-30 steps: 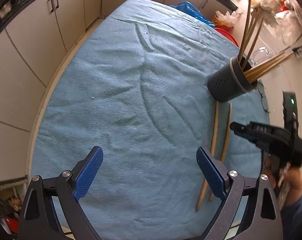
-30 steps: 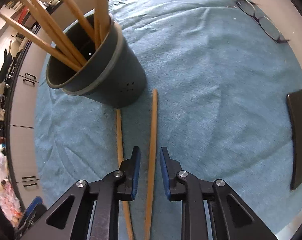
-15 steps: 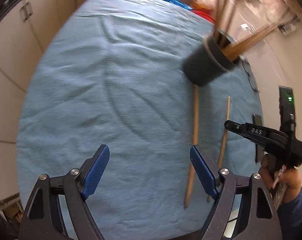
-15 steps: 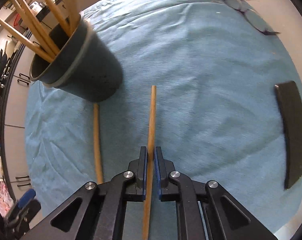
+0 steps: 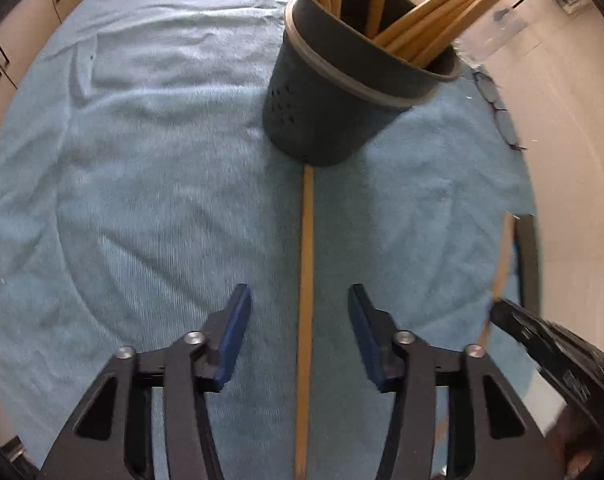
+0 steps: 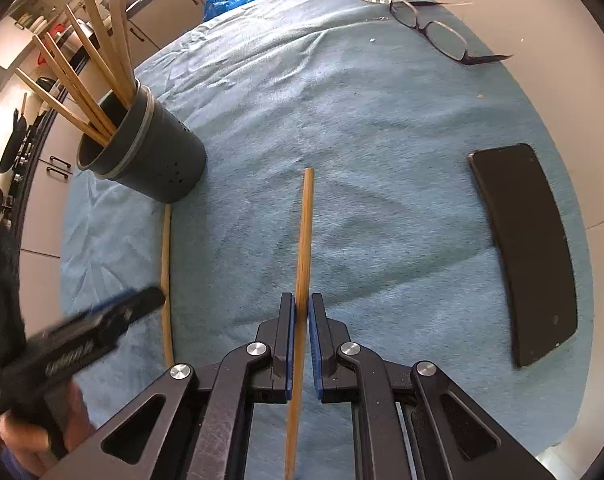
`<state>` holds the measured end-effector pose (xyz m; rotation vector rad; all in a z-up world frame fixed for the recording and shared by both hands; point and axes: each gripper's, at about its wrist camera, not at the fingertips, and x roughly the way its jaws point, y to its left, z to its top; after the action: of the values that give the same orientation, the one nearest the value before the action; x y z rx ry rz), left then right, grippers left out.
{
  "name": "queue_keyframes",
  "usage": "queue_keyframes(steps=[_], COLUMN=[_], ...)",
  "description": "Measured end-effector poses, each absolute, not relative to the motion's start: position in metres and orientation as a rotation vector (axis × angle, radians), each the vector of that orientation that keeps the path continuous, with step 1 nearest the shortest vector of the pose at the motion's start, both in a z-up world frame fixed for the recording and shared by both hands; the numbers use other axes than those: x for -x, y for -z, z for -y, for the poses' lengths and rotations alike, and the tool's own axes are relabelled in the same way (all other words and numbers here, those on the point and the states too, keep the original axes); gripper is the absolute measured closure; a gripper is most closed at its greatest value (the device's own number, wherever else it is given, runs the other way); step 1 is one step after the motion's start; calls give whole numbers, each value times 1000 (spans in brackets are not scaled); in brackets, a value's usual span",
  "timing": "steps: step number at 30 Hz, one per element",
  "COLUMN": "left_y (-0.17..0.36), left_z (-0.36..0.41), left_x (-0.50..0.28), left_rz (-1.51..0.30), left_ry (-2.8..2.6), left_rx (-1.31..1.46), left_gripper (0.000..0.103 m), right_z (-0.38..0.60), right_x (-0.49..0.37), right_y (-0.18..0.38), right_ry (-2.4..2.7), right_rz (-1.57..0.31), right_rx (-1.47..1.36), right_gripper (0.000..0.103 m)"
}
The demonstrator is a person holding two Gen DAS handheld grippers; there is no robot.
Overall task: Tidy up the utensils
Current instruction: 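Close the left tool on a chopstick while the right tool grasps the other chopstick, then lift both chopsticks upright and carry them over the black cup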
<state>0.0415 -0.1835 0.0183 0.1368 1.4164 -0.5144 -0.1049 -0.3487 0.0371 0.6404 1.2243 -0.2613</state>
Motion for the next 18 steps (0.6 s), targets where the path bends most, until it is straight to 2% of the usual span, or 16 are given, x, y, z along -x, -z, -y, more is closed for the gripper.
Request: queue_keyframes(steps=[2, 6, 7, 9, 18], left_y=[-14, -13, -13, -13, -25], left_z=[188, 193, 194, 196, 164], left_x=[-47, -51, -51, -46, -20], left_rz=[-1418, -1393, -1379, -1361, -1330], left_ry=[492, 484, 474, 465, 481], left_rx=[-138, -137, -148, -176, -91], left_gripper=[75, 78, 82, 97, 97], right_z=[347, 340, 342, 344, 347], right_x=[106, 100, 101, 102, 102], right_y=[-36, -34, -34, -35, -40], right_ry=[257, 246, 243, 241, 216], right_rz=[-1220, -1214, -1212, -1209, -1181], right_rx=[-638, -631, -633, -636, -668], right_gripper=[95, 95, 95, 95, 95])
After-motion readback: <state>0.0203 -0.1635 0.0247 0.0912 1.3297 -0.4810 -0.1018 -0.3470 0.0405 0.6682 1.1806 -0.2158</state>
